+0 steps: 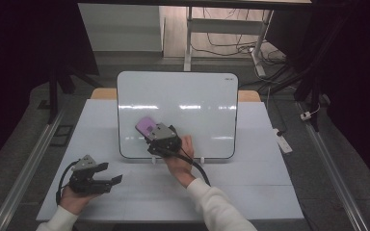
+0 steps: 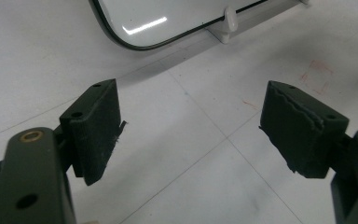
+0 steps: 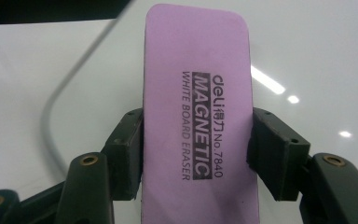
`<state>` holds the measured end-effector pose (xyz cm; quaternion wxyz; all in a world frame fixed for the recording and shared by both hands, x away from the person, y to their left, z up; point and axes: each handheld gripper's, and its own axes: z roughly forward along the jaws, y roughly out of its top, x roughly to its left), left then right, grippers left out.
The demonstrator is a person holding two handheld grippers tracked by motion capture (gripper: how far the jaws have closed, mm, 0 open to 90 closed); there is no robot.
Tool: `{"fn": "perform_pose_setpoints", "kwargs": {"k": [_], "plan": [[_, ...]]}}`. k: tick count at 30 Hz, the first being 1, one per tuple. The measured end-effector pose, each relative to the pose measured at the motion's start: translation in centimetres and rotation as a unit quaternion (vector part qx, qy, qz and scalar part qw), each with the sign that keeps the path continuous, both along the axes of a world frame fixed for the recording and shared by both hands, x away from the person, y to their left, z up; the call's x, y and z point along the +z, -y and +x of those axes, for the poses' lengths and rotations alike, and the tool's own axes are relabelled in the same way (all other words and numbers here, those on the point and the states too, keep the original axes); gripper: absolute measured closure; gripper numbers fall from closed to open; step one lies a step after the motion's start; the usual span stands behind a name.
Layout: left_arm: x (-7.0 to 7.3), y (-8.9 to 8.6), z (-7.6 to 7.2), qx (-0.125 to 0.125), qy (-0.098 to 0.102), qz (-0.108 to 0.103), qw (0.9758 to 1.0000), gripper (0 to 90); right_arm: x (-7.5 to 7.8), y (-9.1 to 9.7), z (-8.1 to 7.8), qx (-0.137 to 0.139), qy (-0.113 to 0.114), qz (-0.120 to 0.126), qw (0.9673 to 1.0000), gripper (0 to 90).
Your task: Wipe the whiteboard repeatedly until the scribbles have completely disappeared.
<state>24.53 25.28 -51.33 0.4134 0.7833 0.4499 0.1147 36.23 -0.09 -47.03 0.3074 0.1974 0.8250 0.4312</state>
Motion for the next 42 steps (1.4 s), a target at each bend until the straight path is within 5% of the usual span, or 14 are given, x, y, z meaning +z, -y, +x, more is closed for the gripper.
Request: {"fn": "perform_pose_setpoints", "kwargs": {"k": [7, 16, 19, 25, 30, 32, 37, 42], "plan": [[0.0, -0.1, 0.0, -0.001, 0.001, 0.001, 1.0000, 21.3, -1.0, -0.8, -0.7, 0.029, -0.016, -0.010, 0.9994, 39.8], [0.0, -0.1, 0.0, -0.001, 0.002, 0.000, 1.0000, 21.4, 2.8, 3.6, 2.1, -0.062, 0.020, 0.033, 0.9973, 39.8], [0.0, 0.0, 0.0, 0.000, 0.001, 0.000, 1.0000, 21.3, 3.2, 3.7, 2.5, -0.068, 0.016, 0.036, 0.9969, 39.8], [0.0, -0.1, 0.0, 0.000, 0.001, 0.000, 1.0000, 21.3, 0.8, 0.3, 0.6, -0.011, 0.012, -0.010, 0.9998, 39.8], [0.0, -0.2, -0.1, 0.002, 0.001, -0.001, 1.0000, 21.4, -1.8, -1.8, -1.3, 0.036, -0.023, -0.022, 0.9988, 39.8], [0.1, -0.2, -0.1, 0.003, 0.002, -0.001, 1.0000, 21.4, -2.5, -2.1, -1.9, 0.045, -0.021, -0.033, 0.9982, 39.8], [0.1, -0.3, -0.1, 0.002, 0.002, -0.001, 1.0000, 21.3, -2.6, -1.0, -2.0, 0.056, -0.037, -0.043, 0.9969, 39.8], [0.0, -0.3, -0.1, 0.003, 0.001, -0.002, 1.0000, 21.3, -2.3, 2.3, -2.0, 0.027, -0.028, -0.044, 0.9983, 39.8]]}}
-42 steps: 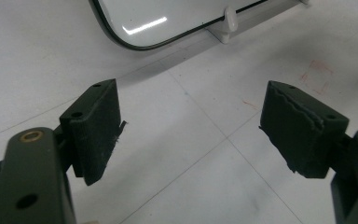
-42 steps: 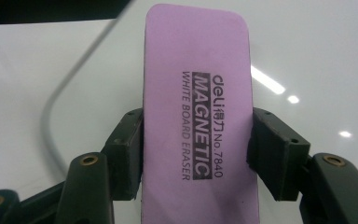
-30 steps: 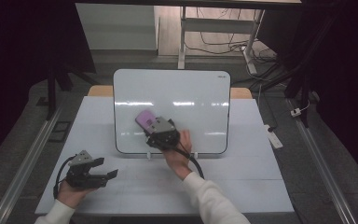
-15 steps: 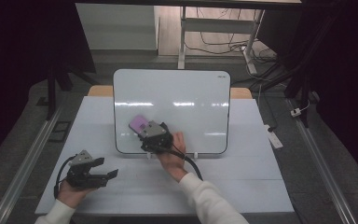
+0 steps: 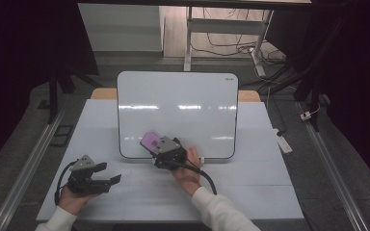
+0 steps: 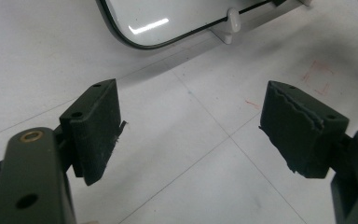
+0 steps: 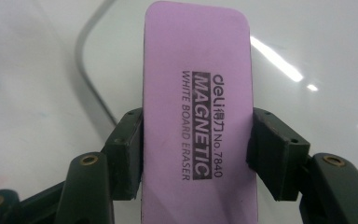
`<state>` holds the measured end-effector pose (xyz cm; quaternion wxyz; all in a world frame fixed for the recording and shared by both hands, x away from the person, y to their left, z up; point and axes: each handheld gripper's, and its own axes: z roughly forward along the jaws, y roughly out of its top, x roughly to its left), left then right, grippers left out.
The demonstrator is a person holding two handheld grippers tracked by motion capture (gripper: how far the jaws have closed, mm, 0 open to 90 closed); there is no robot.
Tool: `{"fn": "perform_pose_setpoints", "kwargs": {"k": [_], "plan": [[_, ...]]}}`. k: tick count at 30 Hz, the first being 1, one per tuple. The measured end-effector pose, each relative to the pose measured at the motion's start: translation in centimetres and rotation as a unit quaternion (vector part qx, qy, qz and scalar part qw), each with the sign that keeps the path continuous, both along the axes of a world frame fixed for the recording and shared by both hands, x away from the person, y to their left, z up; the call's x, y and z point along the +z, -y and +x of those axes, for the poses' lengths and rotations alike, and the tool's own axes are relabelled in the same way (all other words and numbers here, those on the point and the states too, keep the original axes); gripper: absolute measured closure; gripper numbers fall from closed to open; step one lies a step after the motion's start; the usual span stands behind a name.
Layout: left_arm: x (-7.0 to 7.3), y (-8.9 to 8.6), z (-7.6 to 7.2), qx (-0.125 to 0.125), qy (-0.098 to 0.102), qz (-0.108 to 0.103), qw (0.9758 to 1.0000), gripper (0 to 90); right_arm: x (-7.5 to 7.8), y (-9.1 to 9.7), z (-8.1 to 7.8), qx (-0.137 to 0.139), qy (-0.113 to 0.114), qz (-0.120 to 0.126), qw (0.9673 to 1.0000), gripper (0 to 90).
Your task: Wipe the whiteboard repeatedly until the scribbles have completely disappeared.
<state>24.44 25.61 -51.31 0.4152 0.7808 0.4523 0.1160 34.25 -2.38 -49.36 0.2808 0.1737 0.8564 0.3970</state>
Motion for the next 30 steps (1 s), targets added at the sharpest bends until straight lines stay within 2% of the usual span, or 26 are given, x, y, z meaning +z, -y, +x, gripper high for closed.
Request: {"fn": "perform_pose_setpoints", "kwargs": {"k": [4, 7, 9, 12, 16, 20, 23, 25, 28, 30], "plan": [[0.1, 0.2, 0.0, -0.002, 0.001, 0.001, 1.0000, 21.3, 0.9, 2.3, 0.5, -0.036, 0.022, 0.002, 0.9991, 39.8], [0.0, 0.3, 0.1, -0.004, 0.000, 0.001, 1.0000, 21.3, 1.8, 3.6, 1.2, -0.062, 0.035, 0.016, 0.9973, 39.8], [0.0, 0.3, 0.1, -0.004, 0.000, 0.001, 1.0000, 21.3, 2.2, 3.9, 1.5, -0.071, 0.033, 0.027, 0.9966, 39.8], [0.0, 0.3, 0.1, -0.003, -0.001, 0.000, 1.0000, 21.3, 2.2, 3.3, 1.6, -0.074, 0.044, 0.023, 0.9960, 39.8], [0.0, 0.3, 0.1, -0.003, 0.000, 0.001, 1.0000, 21.3, 3.0, 1.4, 2.3, -0.065, 0.035, 0.038, 0.9966, 39.8], [0.0, 0.1, 0.1, -0.001, -0.001, 0.001, 1.0000, 21.3, 3.3, -1.4, 2.5, -0.043, 0.034, 0.031, 0.9980, 39.8], [-0.1, -0.1, 0.1, 0.001, -0.002, 0.000, 1.0000, 21.3, 2.1, -3.3, 1.7, -0.016, 0.029, 0.017, 0.9993, 39.8], [-0.1, -0.2, 0.0, 0.001, -0.001, 0.000, 1.0000, 21.3, 1.2, -4.0, 1.0, 0.002, 0.018, 0.009, 0.9998, 39.8], [0.0, -0.2, 0.0, 0.002, -0.001, -0.001, 1.0000, 21.3, -0.3, -4.5, -0.3, 0.024, 0.012, -0.015, 0.9995, 39.8], [0.0, -0.1, 0.0, 0.002, 0.000, 0.001, 1.0000, 21.3, -0.7, -4.2, -0.6, 0.028, 0.006, -0.016, 0.9995, 39.8]]}}
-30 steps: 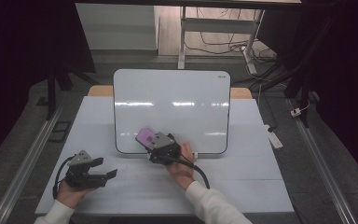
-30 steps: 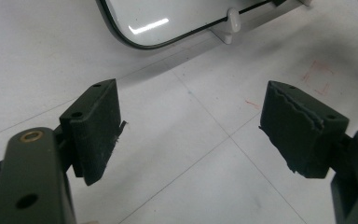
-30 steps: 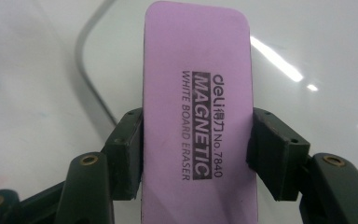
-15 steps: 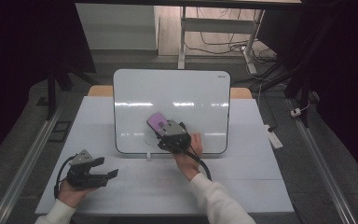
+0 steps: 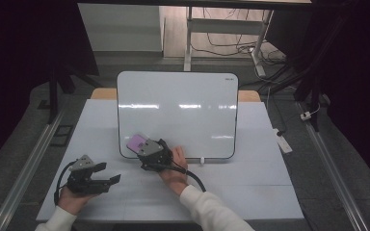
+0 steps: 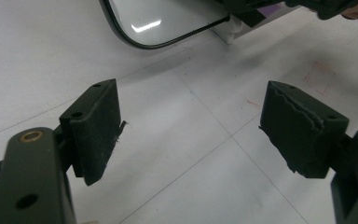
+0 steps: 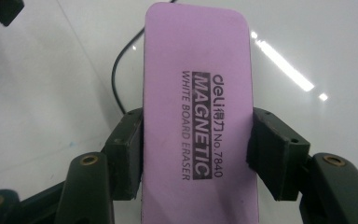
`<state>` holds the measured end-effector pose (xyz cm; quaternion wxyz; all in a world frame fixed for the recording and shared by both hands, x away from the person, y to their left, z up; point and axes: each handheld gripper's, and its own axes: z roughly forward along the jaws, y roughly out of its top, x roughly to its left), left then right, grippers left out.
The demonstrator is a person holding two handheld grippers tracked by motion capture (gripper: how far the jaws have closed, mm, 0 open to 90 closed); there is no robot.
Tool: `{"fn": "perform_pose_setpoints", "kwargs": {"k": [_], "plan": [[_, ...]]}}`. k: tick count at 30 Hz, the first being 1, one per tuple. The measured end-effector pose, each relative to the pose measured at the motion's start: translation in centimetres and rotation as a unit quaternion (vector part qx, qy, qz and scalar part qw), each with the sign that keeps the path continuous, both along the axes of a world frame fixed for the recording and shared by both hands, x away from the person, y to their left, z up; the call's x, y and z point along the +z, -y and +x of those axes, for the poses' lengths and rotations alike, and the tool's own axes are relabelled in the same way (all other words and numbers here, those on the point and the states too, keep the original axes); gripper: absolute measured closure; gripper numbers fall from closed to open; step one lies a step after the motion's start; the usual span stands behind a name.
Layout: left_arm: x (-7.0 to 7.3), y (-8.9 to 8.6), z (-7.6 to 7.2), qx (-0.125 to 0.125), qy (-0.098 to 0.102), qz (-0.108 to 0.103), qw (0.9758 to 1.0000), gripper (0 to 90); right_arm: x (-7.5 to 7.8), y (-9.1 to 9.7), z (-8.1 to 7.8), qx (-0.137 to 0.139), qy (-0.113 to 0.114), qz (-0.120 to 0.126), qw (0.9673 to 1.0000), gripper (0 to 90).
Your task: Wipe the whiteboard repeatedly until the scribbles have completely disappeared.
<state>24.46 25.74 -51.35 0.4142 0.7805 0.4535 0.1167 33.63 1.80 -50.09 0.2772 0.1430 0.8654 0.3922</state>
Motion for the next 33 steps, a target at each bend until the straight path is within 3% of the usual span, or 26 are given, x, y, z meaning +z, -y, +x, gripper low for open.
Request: {"fn": "perform_pose_setpoints", "kwargs": {"k": [2, 7, 10, 12, 15, 19, 23, 26, 29, 33], "plan": [[0.0, 0.1, 0.0, -0.001, 0.000, 0.001, 1.0000, 21.3, 0.1, 0.8, 0.1, -0.006, -0.007, 0.003, 0.9999, 39.8], [0.0, 0.0, 0.0, -0.001, 0.001, 0.000, 1.0000, 21.4, 1.5, 4.1, 1.1, -0.050, 0.014, 0.022, 0.9984, 39.8], [0.1, 0.2, 0.0, -0.002, 0.001, -0.001, 1.0000, 21.3, 3.2, 6.4, 2.4, -0.091, 0.036, 0.042, 0.9944, 39.8], [0.1, 0.2, 0.0, -0.003, 0.002, 0.000, 1.0000, 21.3, 4.2, 7.4, 3.3, -0.111, 0.038, 0.062, 0.9912, 39.8], [0.1, 0.3, 0.1, -0.003, 0.000, 0.001, 1.0000, 21.3, 5.2, 7.5, 4.1, -0.123, 0.040, 0.074, 0.9889, 39.8], [0.1, 0.2, 0.1, -0.003, 0.001, 0.000, 1.0000, 21.3, 4.5, 5.2, 3.6, -0.098, 0.037, 0.068, 0.9922, 39.8], [0.1, 0.1, 0.0, -0.001, 0.001, 0.000, 1.0000, 21.3, 2.3, 1.8, 1.9, -0.045, 0.026, 0.036, 0.9980, 39.8], [0.1, 0.0, -0.1, -0.001, 0.003, 0.000, 1.0000, 21.4, 0.5, -0.1, 0.6, -0.011, 0.011, 0.016, 0.9998, 39.8], [0.1, 0.0, -0.1, 0.000, 0.001, 0.000, 1.0000, 21.3, -0.4, -0.6, -0.2, 0.002, 0.001, 0.008, 1.0000, 39.8], [0.2, 0.1, -0.1, -0.002, 0.003, 0.000, 1.0000, 21.3, -0.4, -0.3, -0.2, 0.008, -0.007, 0.005, 0.9999, 39.8]]}}
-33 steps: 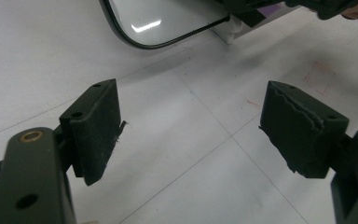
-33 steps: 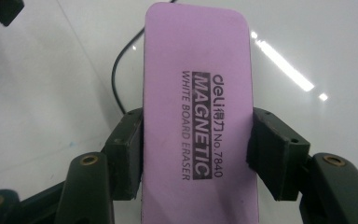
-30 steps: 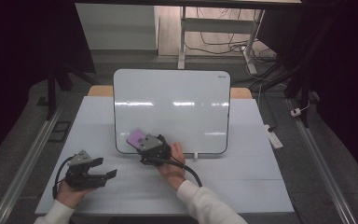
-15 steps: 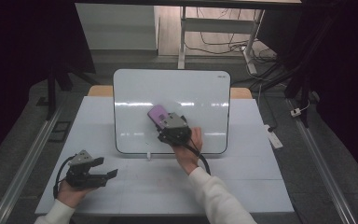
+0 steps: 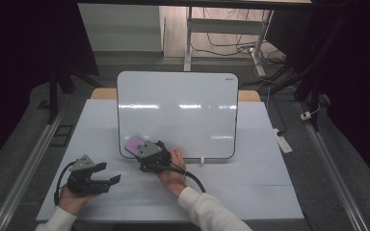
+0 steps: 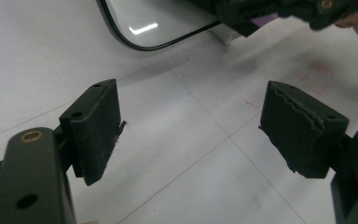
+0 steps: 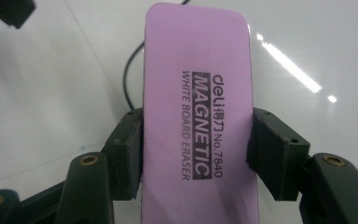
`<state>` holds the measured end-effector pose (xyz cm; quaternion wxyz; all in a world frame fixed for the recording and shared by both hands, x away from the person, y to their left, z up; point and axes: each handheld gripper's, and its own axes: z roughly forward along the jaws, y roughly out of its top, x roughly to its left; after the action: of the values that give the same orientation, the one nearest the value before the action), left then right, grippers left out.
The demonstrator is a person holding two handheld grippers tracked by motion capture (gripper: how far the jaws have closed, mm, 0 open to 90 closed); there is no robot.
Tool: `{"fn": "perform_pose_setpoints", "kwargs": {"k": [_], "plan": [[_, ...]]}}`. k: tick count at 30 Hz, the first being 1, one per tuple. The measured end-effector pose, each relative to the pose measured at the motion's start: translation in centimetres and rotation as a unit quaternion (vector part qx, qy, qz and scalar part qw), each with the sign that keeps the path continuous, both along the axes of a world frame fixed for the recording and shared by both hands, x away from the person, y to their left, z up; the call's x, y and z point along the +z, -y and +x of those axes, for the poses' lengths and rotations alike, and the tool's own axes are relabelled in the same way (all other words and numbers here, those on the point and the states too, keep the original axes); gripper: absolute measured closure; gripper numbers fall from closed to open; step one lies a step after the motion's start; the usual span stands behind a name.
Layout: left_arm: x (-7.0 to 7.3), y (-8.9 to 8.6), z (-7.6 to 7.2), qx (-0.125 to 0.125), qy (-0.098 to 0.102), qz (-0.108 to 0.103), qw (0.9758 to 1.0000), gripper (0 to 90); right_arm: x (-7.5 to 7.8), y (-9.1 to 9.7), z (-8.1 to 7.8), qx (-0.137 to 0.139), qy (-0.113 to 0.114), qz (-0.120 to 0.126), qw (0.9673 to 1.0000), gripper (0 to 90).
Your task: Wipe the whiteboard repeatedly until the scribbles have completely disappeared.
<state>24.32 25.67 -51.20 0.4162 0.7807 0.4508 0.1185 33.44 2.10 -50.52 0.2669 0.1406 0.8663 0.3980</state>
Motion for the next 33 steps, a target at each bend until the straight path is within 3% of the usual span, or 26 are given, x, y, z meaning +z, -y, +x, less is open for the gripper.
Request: {"fn": "perform_pose_setpoints", "kwargs": {"k": [4, 7, 12, 15, 19, 22, 25, 28, 33], "plan": [[0.0, 0.0, 0.0, 0.001, -0.001, -0.001, 1.0000, 21.3, 1.7, 1.3, 1.3, -0.033, 0.012, 0.030, 0.9989, 39.8], [0.0, 0.0, 0.0, 0.001, 0.000, -0.001, 1.0000, 21.3, 3.9, 2.4, 3.1, -0.067, 0.023, 0.059, 0.9957, 39.8], [0.0, -0.1, 0.0, 0.000, -0.001, -0.002, 1.0000, 21.3, 6.2, 2.9, 5.0, -0.089, 0.030, 0.082, 0.9921, 39.8], [0.0, -0.1, 0.1, 0.002, -0.001, -0.003, 1.0000, 21.3, 5.8, 2.3, 4.8, -0.080, 0.040, 0.071, 0.9935, 39.8], [0.0, -0.1, 0.0, 0.000, 0.000, -0.001, 1.0000, 21.3, 4.0, 1.1, 3.3, -0.043, 0.018, 0.048, 0.9978, 39.8], [0.0, -0.1, 0.0, 0.003, 0.000, -0.002, 1.0000, 21.4, 2.8, 1.2, 2.4, -0.024, 0.007, 0.031, 0.9992, 39.8], [0.0, -0.1, 0.0, 0.003, 0.000, -0.002, 1.0000, 21.3, 3.0, 2.9, 2.6, -0.035, -0.023, 0.051, 0.9978, 39.8], [0.1, -0.1, 0.0, 0.001, 0.001, -0.002, 1.0000, 21.3, 3.5, 5.2, 2.7, -0.055, -0.022, 0.057, 0.9966, 39.8], [0.0, 0.1, 0.2, 0.001, -0.002, -0.002, 1.0000, 21.3, 3.9, 9.7, 2.3, -0.068, -0.041, 0.081, 0.9935, 39.8]]}}
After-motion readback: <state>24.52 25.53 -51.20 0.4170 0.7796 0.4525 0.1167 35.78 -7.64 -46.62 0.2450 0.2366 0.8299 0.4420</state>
